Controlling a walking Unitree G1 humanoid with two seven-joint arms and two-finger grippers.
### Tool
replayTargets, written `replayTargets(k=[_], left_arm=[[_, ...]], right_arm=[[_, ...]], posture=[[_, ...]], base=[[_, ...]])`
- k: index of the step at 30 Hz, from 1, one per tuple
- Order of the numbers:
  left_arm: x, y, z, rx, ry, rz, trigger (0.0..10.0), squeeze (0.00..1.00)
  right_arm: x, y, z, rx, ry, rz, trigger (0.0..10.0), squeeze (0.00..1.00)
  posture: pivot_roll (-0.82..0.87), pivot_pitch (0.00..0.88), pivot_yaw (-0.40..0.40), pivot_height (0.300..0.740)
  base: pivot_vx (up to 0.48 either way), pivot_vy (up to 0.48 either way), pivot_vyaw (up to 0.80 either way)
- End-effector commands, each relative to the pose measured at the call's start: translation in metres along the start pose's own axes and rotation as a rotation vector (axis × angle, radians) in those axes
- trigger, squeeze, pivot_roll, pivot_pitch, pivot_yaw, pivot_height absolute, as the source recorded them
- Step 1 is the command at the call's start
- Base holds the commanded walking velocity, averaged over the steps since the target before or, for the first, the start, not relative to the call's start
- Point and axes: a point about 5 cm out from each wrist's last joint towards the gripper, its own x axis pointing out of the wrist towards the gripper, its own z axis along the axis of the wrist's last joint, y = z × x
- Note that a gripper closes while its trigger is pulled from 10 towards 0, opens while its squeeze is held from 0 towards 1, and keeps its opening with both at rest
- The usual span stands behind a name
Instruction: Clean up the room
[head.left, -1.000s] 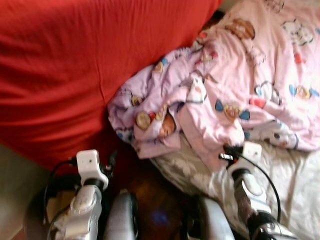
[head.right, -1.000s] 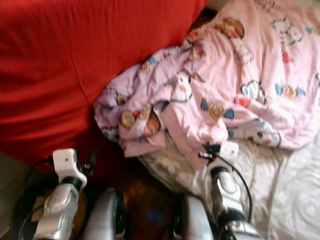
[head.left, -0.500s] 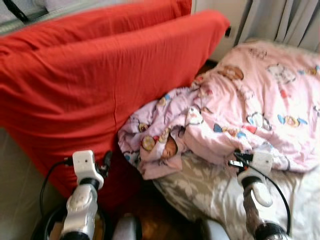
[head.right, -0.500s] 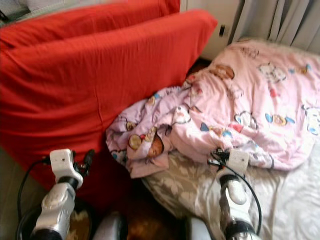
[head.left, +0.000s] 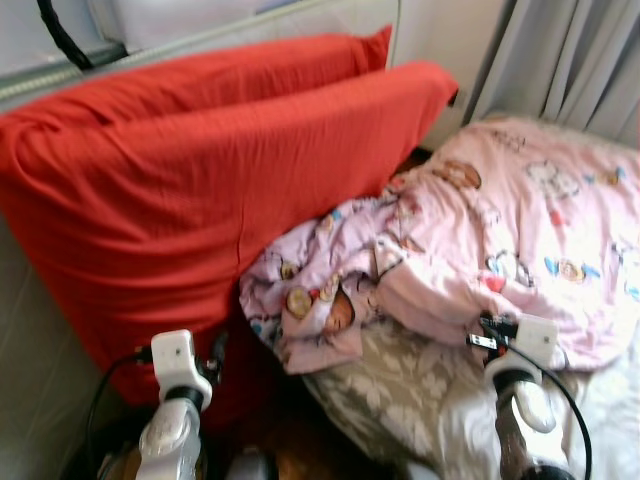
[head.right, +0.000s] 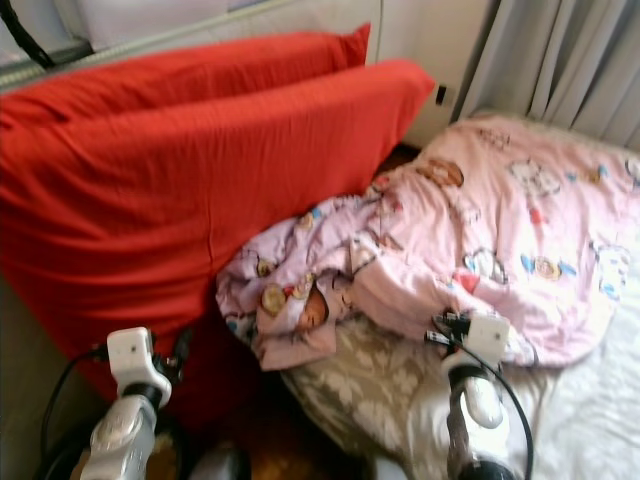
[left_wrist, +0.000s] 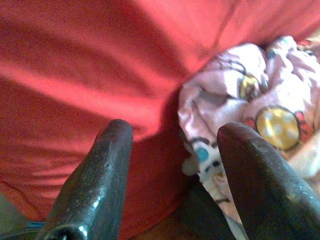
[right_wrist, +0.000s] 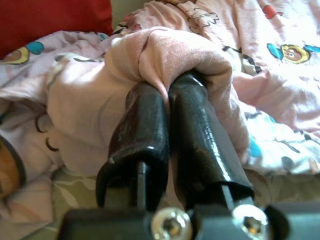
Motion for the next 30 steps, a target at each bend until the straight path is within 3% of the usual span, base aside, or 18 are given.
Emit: replayTargets(k=[1, 8, 18, 22, 30], left_arm=[[0.0, 0.004, -0.003, 0.016, 0.021, -0.005, 10.0, 0.0], [-0.006, 0.009, -0.018, 0.027, 0.101, -0.008, 10.0, 0.0], [-0.027, 0.028, -0.052, 0.02, 0.28, 0.07, 10.0, 0.0], [-0.043, 0.042, -0.07, 0.025, 0.402, 0.128, 10.0, 0.0], [-0.069, 0.045, -0.096, 0.036, 0.57, 0.156, 10.0, 0.0]], right_arm=[[-0.002, -0.009, 0.002, -0.001, -0.008, -0.031, 10.0, 0.0], [-0.009, -0.016, -0.005, 0.0, 0.003, -0.061, 10.0, 0.0], [-0.01, -0.012, -0.01, 0.002, 0.021, -0.058, 10.0, 0.0], [-0.009, -0.009, -0.011, -0.001, 0.032, -0.05, 10.0, 0.0], [-0.009, -0.01, -0.01, -0.013, 0.031, -0.055, 10.0, 0.0]], posture=[[0.09, 0.0, -0.018, 0.738], [0.07, 0.0, -0.001, 0.74], [0.08, 0.0, -0.001, 0.74], [0.09, 0.0, -0.004, 0.74], [0.1, 0.0, -0.007, 0.74]], base=[[0.0, 0.0, 0.0], [0.0, 0.0, 0.0], [0.0, 0.0, 0.0], [0.0, 0.0, 0.0], [0.0, 0.0, 0.0]])
